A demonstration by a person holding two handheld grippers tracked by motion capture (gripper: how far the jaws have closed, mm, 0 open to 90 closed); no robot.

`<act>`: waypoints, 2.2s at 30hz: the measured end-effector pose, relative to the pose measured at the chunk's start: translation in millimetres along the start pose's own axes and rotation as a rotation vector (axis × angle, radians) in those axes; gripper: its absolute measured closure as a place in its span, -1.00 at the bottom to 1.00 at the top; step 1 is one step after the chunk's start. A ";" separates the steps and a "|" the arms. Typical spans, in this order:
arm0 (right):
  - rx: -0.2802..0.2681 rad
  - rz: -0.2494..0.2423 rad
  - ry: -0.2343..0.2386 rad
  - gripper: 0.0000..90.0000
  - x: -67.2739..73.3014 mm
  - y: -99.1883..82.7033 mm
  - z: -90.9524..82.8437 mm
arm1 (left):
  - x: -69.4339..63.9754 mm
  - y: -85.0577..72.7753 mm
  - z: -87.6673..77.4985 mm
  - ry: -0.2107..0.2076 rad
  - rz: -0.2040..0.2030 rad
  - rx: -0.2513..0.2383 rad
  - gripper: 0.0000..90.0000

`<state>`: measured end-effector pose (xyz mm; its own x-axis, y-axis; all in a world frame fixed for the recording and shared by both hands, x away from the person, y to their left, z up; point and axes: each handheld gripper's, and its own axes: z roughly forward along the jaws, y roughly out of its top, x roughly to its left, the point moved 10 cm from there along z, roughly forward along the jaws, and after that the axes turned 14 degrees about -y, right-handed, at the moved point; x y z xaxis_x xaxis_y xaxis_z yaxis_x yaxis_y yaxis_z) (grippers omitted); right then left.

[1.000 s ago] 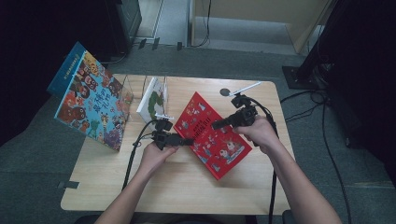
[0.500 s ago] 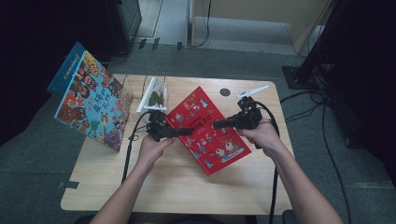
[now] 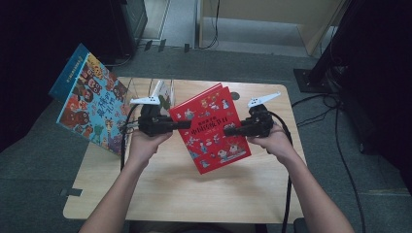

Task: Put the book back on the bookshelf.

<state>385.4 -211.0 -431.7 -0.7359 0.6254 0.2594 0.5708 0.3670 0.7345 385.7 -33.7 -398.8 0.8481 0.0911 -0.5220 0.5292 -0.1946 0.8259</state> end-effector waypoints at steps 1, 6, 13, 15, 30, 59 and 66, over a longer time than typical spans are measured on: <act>-0.024 -0.012 -0.007 0.38 -0.8 1.6 0.1 | -4.0 4.0 -0.4 0.002 0.019 -0.005 0.74; -0.087 -0.047 -0.047 0.27 -5.0 5.1 -3.3 | -8.1 10.3 -3.2 0.012 0.053 0.020 0.77; -0.144 -0.041 -0.187 0.08 -25.7 0.8 -3.3 | -11.5 9.8 -1.2 0.032 0.075 0.034 0.81; -0.171 -0.052 -0.166 0.03 -24.3 3.2 -0.9 | -13.8 10.5 2.8 0.028 0.083 0.039 0.81; -0.181 -0.043 -0.100 0.30 -14.3 8.5 8.3 | -11.8 6.5 3.4 0.091 0.126 0.174 0.77; -0.159 -0.079 -0.116 0.29 -1.9 8.5 25.7 | 0.1 -13.8 -12.6 0.124 0.032 0.369 0.71; -0.159 -0.084 -0.125 0.26 -0.6 7.5 24.8 | -3.8 -1.5 -11.0 0.125 0.012 0.412 0.67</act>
<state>399.2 -191.5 -441.9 -0.7219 0.6815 0.1201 0.4371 0.3146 0.8426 382.0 -23.0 -395.7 0.8643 0.1992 -0.4618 0.4859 -0.5678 0.6645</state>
